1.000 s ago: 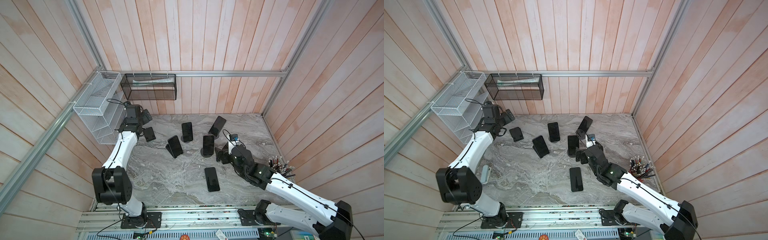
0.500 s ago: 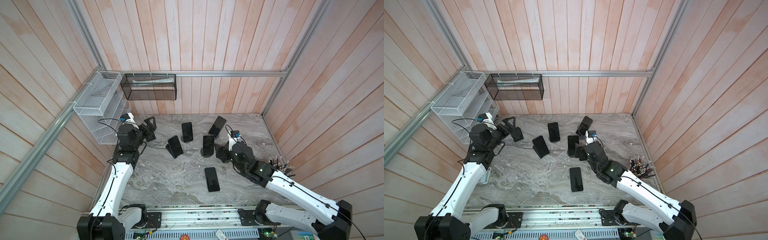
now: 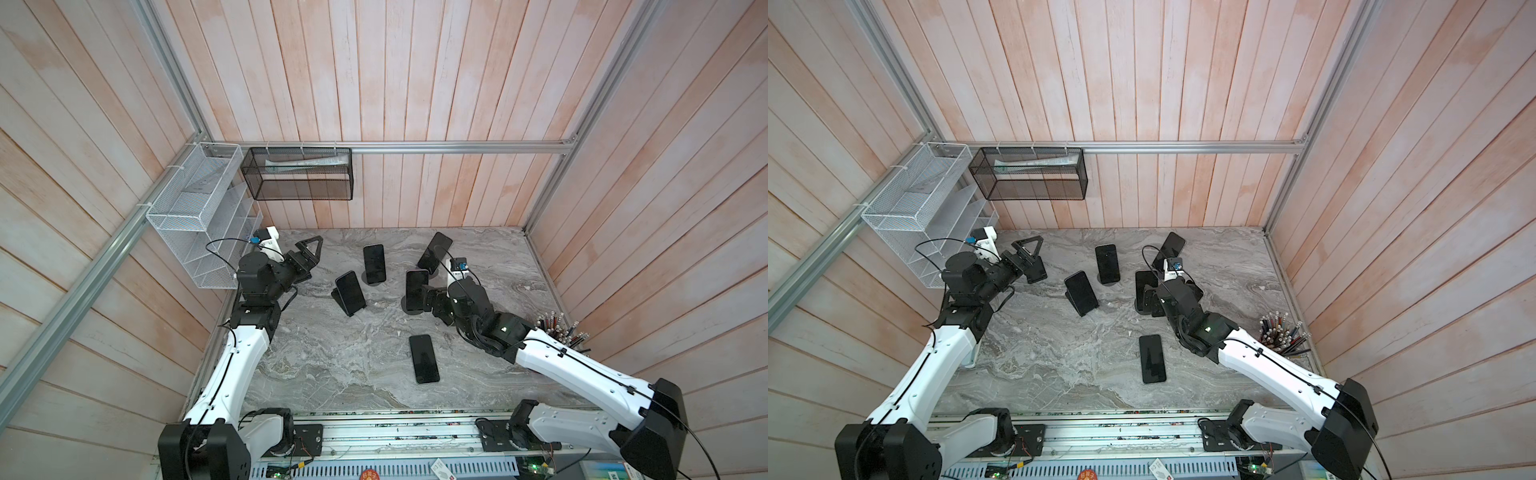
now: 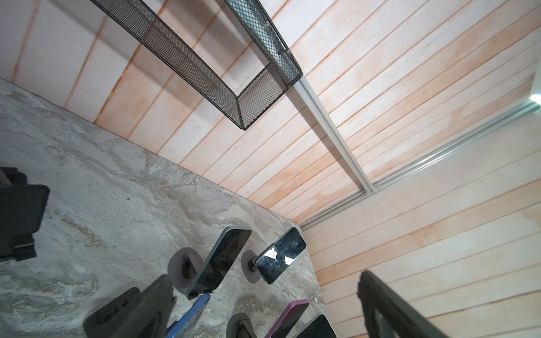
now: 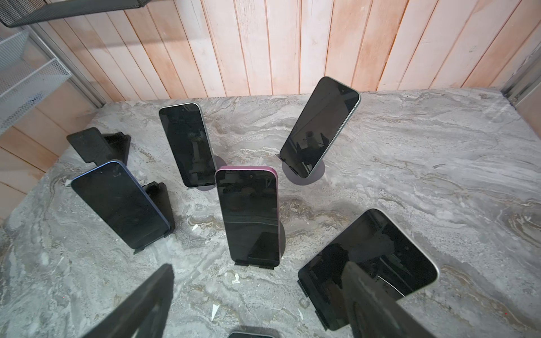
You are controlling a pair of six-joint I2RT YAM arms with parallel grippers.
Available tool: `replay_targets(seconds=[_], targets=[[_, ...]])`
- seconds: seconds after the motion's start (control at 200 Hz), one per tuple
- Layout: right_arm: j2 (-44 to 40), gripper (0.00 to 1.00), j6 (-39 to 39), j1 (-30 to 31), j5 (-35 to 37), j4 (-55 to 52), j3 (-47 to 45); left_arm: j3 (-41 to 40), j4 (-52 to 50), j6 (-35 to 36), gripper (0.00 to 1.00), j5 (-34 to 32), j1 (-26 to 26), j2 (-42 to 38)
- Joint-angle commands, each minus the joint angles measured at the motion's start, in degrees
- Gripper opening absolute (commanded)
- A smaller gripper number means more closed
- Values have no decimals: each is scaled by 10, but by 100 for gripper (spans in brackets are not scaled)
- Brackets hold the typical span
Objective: Remove the phone from the phone stand
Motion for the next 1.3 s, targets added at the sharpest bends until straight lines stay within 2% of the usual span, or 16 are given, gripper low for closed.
replay_targets(seconds=[0.0,0.22,0.375,0.685,0.96,1.1,1.295], targets=[[12,91,-22,-1,31,-5,36,-10,49,-7,100,49,1,12],[58,95,-34,-9,21,-34,94,-1,42,0,99,63,1,26],[98,98,-22,-30,-24,-28,124,2,53,-11,98,92,-10,26],[133,98,21,-43,-64,-18,131,1,61,-7,98,102,-66,23],[165,98,23,-60,-93,-23,148,4,67,-13,98,118,-69,21],[197,98,2,-62,-80,-57,192,22,29,26,98,106,-85,8],[231,98,7,-72,-91,-83,226,18,47,7,98,124,-88,9]])
